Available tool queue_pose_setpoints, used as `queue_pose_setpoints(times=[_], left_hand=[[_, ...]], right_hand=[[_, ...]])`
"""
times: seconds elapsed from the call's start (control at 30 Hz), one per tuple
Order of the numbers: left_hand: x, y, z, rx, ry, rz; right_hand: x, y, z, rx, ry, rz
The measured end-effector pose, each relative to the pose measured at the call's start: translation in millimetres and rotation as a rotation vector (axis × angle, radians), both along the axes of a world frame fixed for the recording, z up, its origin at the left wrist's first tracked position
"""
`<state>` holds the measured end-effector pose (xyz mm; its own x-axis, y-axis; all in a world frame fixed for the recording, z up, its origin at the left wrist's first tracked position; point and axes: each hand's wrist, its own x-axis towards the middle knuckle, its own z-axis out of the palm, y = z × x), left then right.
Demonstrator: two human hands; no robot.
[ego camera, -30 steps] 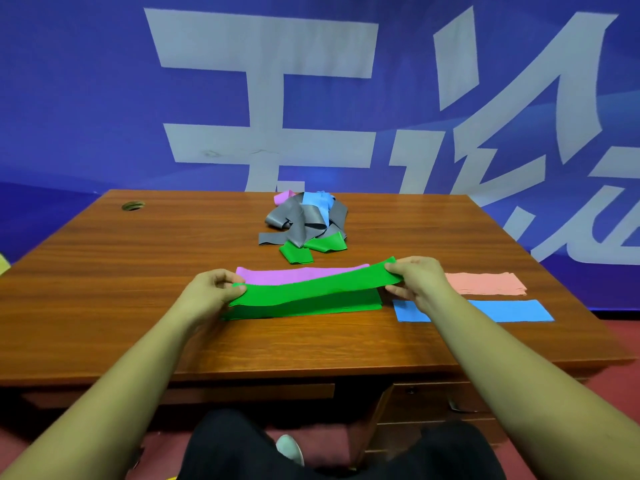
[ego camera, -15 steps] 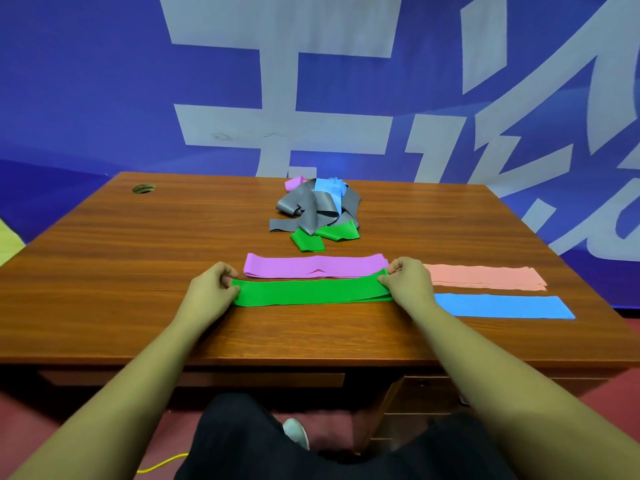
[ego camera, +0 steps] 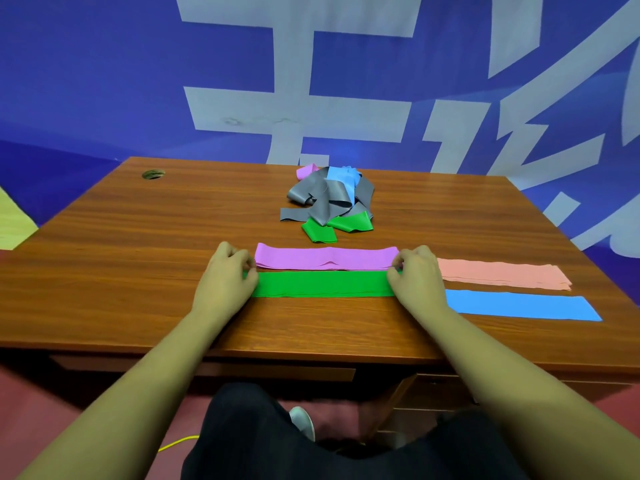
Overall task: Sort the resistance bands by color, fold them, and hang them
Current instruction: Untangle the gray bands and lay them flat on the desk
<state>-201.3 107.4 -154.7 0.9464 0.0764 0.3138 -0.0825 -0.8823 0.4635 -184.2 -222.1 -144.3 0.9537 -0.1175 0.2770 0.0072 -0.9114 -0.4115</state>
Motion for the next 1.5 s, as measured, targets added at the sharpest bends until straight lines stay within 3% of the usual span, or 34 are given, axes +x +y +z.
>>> queue_pose_setpoints(times=[0.1,0.37,0.6,0.77,0.93,1.1,1.17,1.37,1.5], left_hand=[[17,-16,8,-0.054,-0.031,-0.079],[82,-59,24,-0.003,0.049,-0.148],[132,-81,5,0.087,0.216,-0.220],[148,-79,-1,0.122,0.187,-0.264],[146,-81,18,-0.113,0.013,-0.272],[135,-88,72,-0.485,-0.083,-0.364],[128,-95,96,-0.559,-0.113,-0.403],[105,-104,138,-0.720,-0.135,-0.482],[90,-107,154,-0.976,-0.118,-0.474]], right_hand=[[15,8,14,0.059,0.050,0.099],[73,48,28,-0.026,0.077,0.168],[113,74,7,-0.043,0.192,0.308],[128,81,-10,-0.075,0.189,0.354],[130,78,7,0.115,0.004,0.316],[118,80,66,0.753,-0.032,0.326],[112,78,90,0.880,-0.091,0.372],[87,67,149,0.930,-0.225,0.408],[73,60,168,0.925,-0.231,0.423]])
